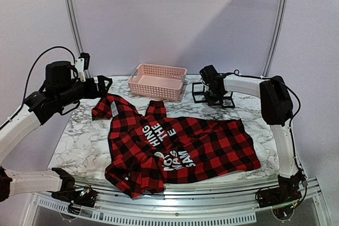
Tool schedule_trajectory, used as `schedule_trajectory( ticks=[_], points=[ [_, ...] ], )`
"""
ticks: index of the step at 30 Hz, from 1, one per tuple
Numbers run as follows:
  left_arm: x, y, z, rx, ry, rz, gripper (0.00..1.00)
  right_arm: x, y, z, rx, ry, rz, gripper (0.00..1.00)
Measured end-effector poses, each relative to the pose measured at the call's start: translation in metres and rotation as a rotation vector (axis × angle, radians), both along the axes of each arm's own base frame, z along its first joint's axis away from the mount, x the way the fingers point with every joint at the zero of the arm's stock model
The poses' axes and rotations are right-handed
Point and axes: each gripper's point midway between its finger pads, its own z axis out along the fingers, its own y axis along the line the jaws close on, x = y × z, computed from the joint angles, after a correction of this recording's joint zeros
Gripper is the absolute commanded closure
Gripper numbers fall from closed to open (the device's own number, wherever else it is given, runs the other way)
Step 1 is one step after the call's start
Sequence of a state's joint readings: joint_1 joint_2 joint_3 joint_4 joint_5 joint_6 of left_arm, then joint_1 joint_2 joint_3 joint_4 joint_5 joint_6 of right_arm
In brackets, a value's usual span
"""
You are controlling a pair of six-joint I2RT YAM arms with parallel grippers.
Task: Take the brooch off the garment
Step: Place the brooch in the brooch box.
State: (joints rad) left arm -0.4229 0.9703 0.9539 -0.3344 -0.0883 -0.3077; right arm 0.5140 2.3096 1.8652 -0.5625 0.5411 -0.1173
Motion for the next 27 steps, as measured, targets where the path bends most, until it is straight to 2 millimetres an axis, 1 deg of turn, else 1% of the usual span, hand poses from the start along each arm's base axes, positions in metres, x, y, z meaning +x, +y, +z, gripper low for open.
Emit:
schedule_trajectory(
  ticks=[8,18,27],
  points=[
    [0.001,-0.003,-0.003,-0.012,0.014,-0.012,0.0,0.002,0.001,0.0,0.004,-0.005,0.0,0.91],
    [0.002,-0.003,-0.005,-0.021,0.024,-0.015,0.0,0.002,0.003,-0.001,0.02,-0.003,0.002,0.78],
    [0.003,-0.005,-0.009,-0.026,0.037,-0.025,0.0,-0.002,0.018,-0.008,0.102,0.039,0.04,0.69]
  ],
)
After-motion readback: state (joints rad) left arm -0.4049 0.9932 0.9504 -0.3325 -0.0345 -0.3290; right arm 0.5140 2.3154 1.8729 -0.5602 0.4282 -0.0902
